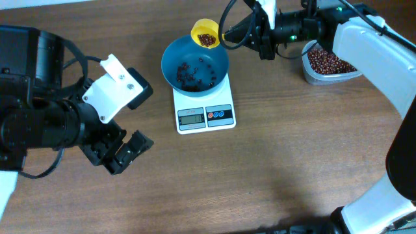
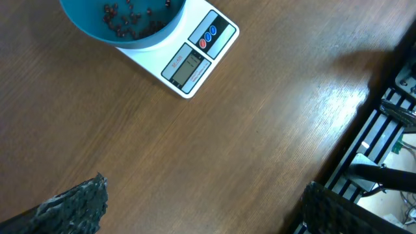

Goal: Scoop item into bowl and weigh 50g on scale
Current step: 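Tilt the scoop with the right gripper to pour beans into the bowl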

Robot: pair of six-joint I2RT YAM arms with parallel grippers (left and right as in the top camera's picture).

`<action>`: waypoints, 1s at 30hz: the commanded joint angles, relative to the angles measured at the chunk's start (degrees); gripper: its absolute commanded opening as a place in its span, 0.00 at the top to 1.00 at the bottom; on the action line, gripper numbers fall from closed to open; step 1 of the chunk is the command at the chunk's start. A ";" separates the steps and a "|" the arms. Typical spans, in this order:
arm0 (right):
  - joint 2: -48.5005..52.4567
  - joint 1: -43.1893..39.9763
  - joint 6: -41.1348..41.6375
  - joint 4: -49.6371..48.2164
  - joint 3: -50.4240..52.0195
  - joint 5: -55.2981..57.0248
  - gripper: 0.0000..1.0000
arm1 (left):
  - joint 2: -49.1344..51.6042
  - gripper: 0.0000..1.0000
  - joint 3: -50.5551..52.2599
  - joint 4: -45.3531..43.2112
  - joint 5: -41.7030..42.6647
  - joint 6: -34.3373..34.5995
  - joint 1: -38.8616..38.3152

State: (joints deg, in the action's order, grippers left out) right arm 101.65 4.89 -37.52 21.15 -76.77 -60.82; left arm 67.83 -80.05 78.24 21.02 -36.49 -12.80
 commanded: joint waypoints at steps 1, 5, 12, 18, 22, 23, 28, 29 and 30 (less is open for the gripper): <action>-0.11 0.46 -0.20 -0.20 -0.92 -1.73 0.96 | 0.20 0.01 0.20 -0.09 0.22 -1.29 -0.22; -0.11 0.46 -0.20 -0.20 -0.92 -1.60 0.96 | 0.20 0.01 0.20 -0.09 0.20 -1.29 -0.22; -0.07 0.46 -0.20 -0.20 -0.92 -1.55 0.96 | 0.20 0.01 0.20 -0.07 0.22 -1.31 -0.22; -0.07 0.46 -0.17 -0.20 -0.92 -1.55 0.96 | 0.20 0.01 0.20 -0.09 0.22 -1.31 -0.22; -0.04 0.46 -0.17 -0.17 -0.92 -1.55 0.96 | 0.20 0.01 0.20 -0.09 0.22 -1.29 -0.22; -0.04 0.46 -0.17 -0.20 -0.92 -1.55 0.96 | 0.20 0.01 0.20 -0.09 0.22 -1.29 -0.22; -0.04 0.46 -0.17 0.33 -0.92 -1.53 0.96 | 0.20 0.01 0.20 -0.09 0.22 -1.29 -0.22; 0.00 0.46 -0.20 1.01 -0.92 -0.68 0.96 | 0.20 0.01 0.20 -0.09 0.22 -1.31 -0.22; 0.00 0.46 -0.20 1.38 -0.90 0.61 0.96 | 0.20 0.01 0.20 -0.09 0.22 -1.29 -0.22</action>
State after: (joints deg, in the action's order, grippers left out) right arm 101.65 4.89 -37.54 21.71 -76.77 -60.77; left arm 67.83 -80.05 78.24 21.02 -36.49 -12.80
